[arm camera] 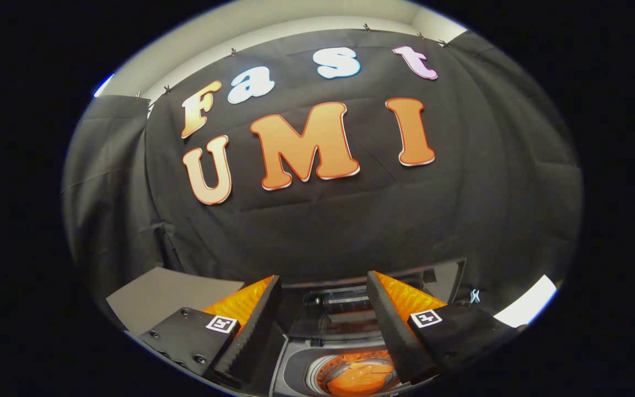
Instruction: Put the clothes into the washing machine and then close the washing machine lid.
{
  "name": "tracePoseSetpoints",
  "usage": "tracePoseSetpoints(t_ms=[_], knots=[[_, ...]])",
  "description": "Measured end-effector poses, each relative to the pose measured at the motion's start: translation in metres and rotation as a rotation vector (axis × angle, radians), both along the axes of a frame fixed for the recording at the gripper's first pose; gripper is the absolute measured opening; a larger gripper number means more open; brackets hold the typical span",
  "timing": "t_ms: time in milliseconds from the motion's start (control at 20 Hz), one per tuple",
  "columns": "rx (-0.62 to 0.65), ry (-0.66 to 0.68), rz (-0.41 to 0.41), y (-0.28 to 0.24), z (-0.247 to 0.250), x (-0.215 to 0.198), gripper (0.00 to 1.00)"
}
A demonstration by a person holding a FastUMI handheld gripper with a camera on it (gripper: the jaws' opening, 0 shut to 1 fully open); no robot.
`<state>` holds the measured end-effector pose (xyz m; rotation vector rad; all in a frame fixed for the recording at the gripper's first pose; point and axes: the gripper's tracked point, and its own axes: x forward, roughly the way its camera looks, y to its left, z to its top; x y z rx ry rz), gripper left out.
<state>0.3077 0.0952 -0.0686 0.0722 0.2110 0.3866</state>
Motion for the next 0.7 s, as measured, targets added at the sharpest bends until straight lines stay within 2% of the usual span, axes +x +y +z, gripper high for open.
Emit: tracePoseSetpoints(t_ms=[250,450,700], knots=[[-0.029,-0.017,0.008,0.016,0.015,0.05,0.98],[-0.068,0.027,0.01,0.024,-0.01,0.091,0.99],[-0.091,0.101,-0.041,0.017,-0.052,0.134,0.99]])
